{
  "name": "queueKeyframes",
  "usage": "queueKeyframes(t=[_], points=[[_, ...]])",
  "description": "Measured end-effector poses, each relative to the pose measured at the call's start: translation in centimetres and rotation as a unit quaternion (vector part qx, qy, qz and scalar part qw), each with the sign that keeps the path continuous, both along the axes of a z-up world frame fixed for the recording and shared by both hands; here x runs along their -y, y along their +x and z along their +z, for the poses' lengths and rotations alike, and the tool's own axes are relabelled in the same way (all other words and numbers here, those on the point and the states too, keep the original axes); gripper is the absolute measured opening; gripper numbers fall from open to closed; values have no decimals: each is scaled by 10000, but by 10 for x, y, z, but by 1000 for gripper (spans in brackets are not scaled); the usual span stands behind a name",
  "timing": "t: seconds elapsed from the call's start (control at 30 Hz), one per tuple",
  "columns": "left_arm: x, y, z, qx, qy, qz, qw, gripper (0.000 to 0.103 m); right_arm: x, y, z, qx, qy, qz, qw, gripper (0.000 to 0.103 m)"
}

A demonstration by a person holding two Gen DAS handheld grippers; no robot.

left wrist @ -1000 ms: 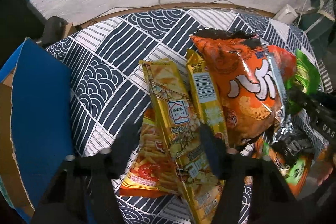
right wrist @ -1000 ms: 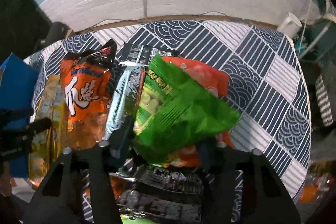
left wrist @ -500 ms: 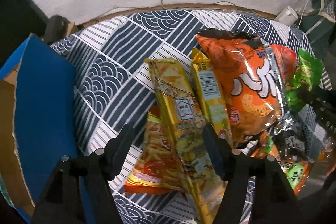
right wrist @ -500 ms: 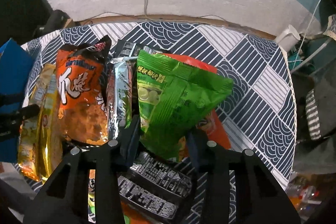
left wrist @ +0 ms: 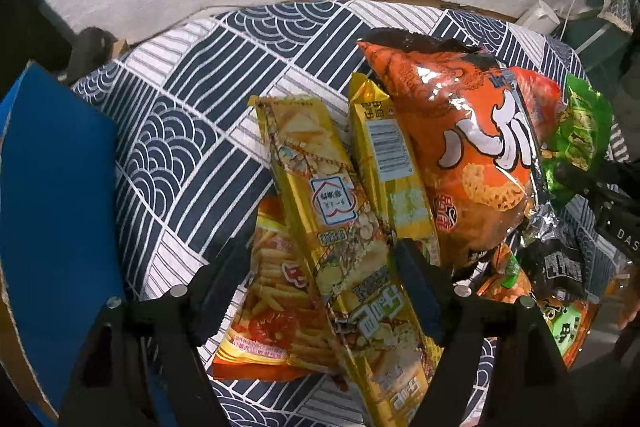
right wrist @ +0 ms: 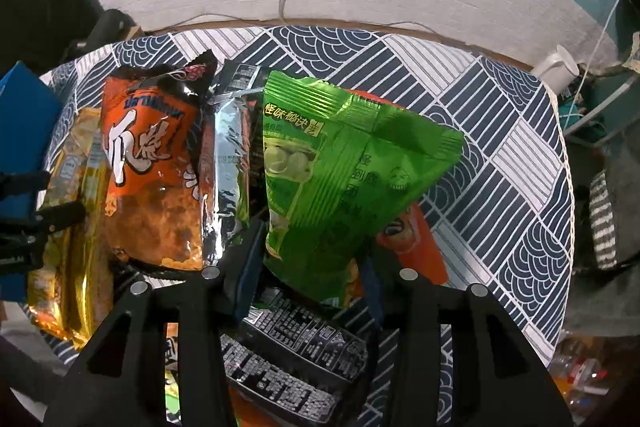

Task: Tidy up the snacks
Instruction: 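Lower the left tool onto the yellow stick packs while the right tool reaches the green pea bag, then lift the yellow stick pack with the left tool while the right tool lifts the green bag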

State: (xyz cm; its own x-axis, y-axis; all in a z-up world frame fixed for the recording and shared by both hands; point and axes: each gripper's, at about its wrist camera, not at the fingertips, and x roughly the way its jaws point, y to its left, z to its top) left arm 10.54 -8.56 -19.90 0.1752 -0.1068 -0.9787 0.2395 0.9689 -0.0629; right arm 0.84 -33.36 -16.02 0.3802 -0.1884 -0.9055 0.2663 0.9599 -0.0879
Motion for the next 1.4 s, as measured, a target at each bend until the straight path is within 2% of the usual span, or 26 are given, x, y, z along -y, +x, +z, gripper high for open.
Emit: queueKeyframes(t=[0.03, 0.13, 0.33, 0.47, 0.57, 0.6, 0.63, 0.8, 0.87, 1.4], points=[[-4, 0, -1, -43, -88, 18, 10000, 72, 0, 0, 0, -5, -4, 8, 10000, 42], [-13, -2, -1, -110, -206, 76, 9997, 67, 0, -1, 2, 1, -2, 15, 10000, 41], [-19, -5, -1, -47, -184, 103, 9998, 67, 0, 0, -1, -6, -72, 6, 10000, 42], [-9, -10, -2, 193, 14, -170, 9997, 65, -1, 2, -2, -18, -95, 26, 9999, 43], [-6, -12, 1, 234, 20, -245, 9994, 48, -4, 0, 0, 16, -134, 77, 9999, 38], [-6, -12, 3, 231, 16, -240, 9994, 40, -4, 0, 2, 35, -139, 90, 9999, 37], [-5, -13, 6, 248, 47, -245, 9994, 37, -6, -1, 3, 47, -158, 122, 9998, 35], [-3, -21, 13, 277, -1, -352, 9990, 34, -9, -3, 13, 122, -220, 178, 9995, 34], [-4, -26, 21, 376, 31, -414, 9984, 29, -11, -5, 18, 154, -208, 181, 9995, 33], [-23, -42, 66, 1028, -18, -402, 9939, 28, -33, -17, 54, 549, -471, 493, 9962, 33]])
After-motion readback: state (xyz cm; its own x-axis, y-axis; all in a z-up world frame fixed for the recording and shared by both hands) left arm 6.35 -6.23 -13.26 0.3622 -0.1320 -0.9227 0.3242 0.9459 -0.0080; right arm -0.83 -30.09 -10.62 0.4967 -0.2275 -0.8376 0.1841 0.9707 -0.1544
